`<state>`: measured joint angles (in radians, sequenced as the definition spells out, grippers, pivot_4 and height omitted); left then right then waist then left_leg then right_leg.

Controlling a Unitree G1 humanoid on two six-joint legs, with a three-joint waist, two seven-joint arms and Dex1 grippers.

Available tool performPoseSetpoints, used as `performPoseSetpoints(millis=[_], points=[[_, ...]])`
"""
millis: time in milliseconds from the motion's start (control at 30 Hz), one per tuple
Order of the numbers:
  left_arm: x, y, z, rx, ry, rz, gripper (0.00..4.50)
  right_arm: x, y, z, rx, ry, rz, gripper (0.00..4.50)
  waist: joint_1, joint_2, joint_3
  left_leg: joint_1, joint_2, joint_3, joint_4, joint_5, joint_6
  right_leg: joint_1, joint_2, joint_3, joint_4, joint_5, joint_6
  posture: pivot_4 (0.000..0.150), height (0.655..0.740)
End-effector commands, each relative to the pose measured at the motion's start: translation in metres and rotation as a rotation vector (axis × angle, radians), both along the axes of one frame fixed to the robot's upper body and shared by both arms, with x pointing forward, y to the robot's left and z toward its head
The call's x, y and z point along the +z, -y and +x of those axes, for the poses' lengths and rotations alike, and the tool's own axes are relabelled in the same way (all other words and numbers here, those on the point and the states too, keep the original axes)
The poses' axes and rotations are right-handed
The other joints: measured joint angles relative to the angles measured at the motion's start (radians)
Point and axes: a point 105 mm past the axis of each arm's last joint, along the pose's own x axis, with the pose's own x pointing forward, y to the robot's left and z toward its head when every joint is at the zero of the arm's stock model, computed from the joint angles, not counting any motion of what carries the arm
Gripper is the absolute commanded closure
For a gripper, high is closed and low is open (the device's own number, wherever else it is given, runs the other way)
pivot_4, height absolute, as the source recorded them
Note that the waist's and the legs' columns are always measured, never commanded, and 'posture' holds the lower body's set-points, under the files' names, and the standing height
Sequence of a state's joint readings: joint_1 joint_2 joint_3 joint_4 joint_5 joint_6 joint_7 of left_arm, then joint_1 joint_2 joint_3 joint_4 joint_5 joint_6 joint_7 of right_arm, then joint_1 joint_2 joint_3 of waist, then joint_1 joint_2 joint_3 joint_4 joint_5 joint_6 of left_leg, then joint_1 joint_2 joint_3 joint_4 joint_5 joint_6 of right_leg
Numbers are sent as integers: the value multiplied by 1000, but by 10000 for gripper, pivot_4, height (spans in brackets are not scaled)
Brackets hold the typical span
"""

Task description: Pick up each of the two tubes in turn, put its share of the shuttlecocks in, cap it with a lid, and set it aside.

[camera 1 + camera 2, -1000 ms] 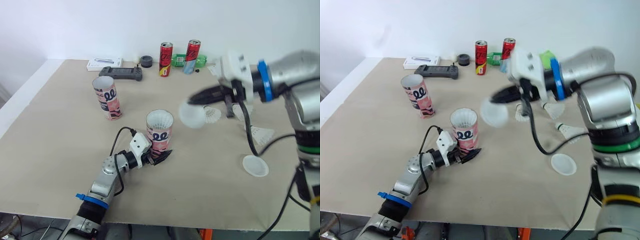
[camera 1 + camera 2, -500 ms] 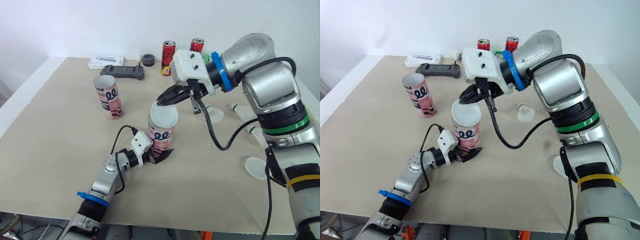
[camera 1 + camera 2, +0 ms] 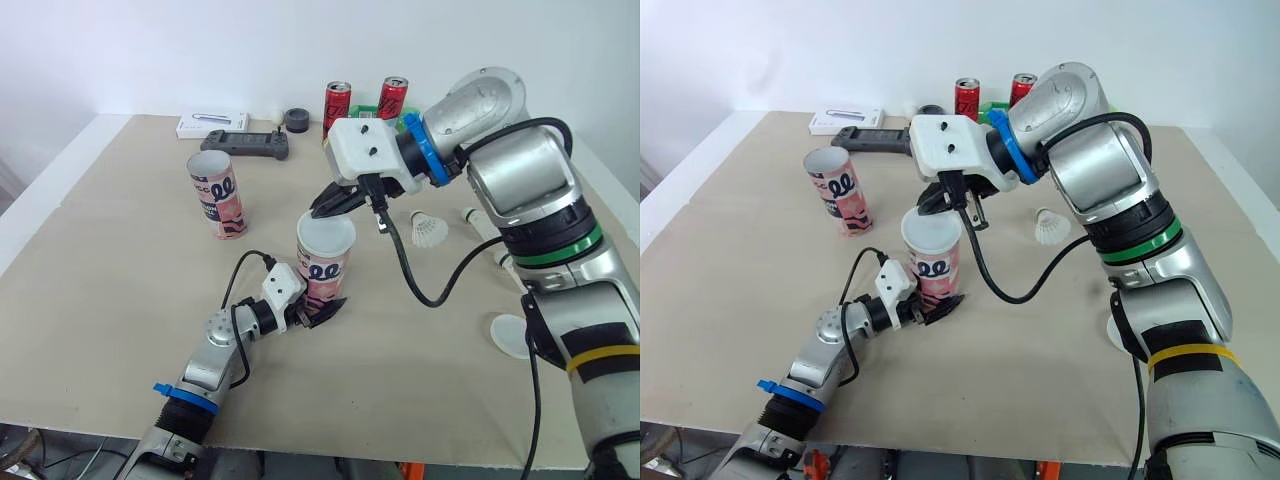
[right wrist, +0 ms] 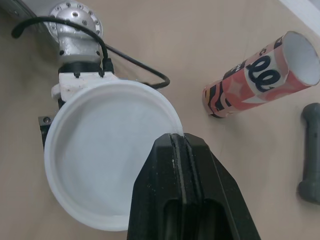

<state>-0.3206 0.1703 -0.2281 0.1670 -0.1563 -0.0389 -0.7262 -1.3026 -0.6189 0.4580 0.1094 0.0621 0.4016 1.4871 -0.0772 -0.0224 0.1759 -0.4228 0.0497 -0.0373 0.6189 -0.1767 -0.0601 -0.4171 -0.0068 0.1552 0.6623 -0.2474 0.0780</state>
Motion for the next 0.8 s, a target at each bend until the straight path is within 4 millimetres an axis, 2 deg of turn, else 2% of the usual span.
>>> performPoseSetpoints(millis=[33, 800], points=[[-9, 0, 0, 10, -32, 14, 4943, 7, -1, -2, 23, 41, -23, 44452, 0, 0, 0, 0, 0, 0, 0, 0, 0, 0, 0, 0, 0, 0, 0, 1500, 7400], [-9, 2, -2, 6, -34, 10, 4943, 8, -1, 2, 28, 88, -58, 44452, 0, 0, 0, 0, 0, 0, 0, 0, 0, 0, 0, 0, 0, 0, 0, 1500, 7400]])
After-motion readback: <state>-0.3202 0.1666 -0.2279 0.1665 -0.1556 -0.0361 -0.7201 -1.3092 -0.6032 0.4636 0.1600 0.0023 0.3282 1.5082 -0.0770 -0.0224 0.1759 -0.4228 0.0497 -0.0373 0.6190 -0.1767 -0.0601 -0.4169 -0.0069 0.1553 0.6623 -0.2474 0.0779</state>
